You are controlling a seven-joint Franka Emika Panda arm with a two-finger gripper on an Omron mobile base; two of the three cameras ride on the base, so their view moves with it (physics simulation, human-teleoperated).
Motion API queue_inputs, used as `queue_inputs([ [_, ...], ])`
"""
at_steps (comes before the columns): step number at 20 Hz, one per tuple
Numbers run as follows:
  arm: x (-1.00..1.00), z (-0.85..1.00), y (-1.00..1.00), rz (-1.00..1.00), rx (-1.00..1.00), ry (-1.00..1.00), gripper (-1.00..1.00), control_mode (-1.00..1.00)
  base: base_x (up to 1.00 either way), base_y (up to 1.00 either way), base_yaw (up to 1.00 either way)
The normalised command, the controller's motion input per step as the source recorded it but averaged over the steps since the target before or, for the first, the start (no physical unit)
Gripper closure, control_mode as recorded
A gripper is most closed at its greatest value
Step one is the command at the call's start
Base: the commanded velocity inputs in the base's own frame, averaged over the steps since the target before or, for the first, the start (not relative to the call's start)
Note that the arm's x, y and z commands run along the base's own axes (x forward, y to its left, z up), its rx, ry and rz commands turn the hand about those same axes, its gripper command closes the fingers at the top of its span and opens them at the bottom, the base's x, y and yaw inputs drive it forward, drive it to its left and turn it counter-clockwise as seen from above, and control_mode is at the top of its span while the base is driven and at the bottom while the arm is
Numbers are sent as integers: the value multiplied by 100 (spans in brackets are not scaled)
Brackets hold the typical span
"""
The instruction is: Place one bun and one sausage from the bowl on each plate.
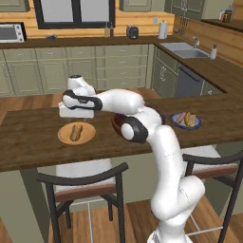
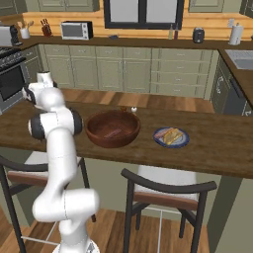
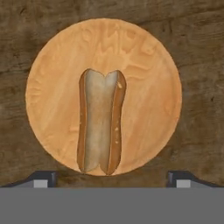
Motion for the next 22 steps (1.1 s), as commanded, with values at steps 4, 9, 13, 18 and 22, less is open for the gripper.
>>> queue_inputs([
  [4,-57,57,-100,-3,7,-1,-100,-100,0,0,0],
  [9,-36,5,-100,-11,2,1,-100,-100,0,0,0],
  [13,-10,0,-100,-13,1,5,-100,-100,0,0,0],
  [18,4,0,-100,-13,0,5,-100,-100,0,0,0],
  [22,19,-3,-100,-11,0,4,-100,-100,0,0,0],
])
